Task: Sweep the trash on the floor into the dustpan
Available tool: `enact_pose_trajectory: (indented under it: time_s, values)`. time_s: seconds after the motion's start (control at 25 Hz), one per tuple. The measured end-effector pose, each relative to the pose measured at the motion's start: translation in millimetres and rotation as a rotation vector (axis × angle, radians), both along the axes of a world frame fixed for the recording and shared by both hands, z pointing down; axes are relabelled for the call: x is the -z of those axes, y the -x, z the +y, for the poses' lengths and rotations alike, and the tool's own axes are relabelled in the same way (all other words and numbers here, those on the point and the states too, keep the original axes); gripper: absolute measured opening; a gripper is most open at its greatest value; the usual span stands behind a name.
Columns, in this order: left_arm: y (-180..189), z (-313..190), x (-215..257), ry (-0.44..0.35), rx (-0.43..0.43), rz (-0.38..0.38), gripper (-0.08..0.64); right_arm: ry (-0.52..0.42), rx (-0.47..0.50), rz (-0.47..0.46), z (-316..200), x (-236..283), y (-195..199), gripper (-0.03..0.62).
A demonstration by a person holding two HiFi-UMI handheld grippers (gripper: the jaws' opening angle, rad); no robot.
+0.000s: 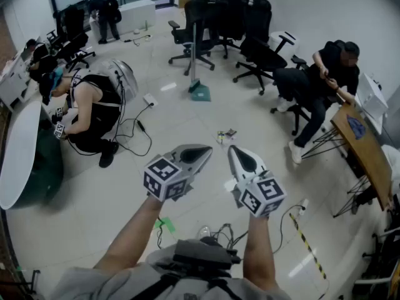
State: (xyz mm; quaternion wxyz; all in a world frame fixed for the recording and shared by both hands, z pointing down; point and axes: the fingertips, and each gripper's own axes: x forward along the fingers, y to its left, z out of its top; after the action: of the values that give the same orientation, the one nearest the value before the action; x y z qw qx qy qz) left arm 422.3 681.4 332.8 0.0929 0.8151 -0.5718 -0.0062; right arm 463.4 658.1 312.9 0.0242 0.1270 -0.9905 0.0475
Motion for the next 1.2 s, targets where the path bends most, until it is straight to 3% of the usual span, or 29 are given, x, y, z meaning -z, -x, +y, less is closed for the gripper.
enact_pose_trajectory:
  time_s: [0.32, 0.52, 0.68, 0.88, 1.2]
  values:
    - [25.5, -66.3, 10.1, -0.002, 0.039, -0.016, 0.000, 0.002, 0.033, 0.023, -66.1, 1.2, 32.3, 0.000]
    - [64.7, -115.0, 10.0, 0.000, 0.070, -0.027, 0.000, 0.000, 0.058, 0.012, -118.4, 6.1, 70.5, 0.000]
    - [115.4, -153.3, 0.0, 0.002, 0.071, -0.026, 0.000, -0.001, 0.063, 0.012, -157.9, -4.9, 119.3, 0.000]
    - [206.2, -201.6, -9.4, 0.007, 0.051, 0.003, 0.000, 0.012, 0.004, 0.074, -203.4, -16.9, 203.5, 0.000]
    - [323.9, -275.4, 5.8, -0.009, -0.009, 0.027, 0.000, -0.006, -0.044, 0.065, -279.0, 5.3, 320.0, 0.000]
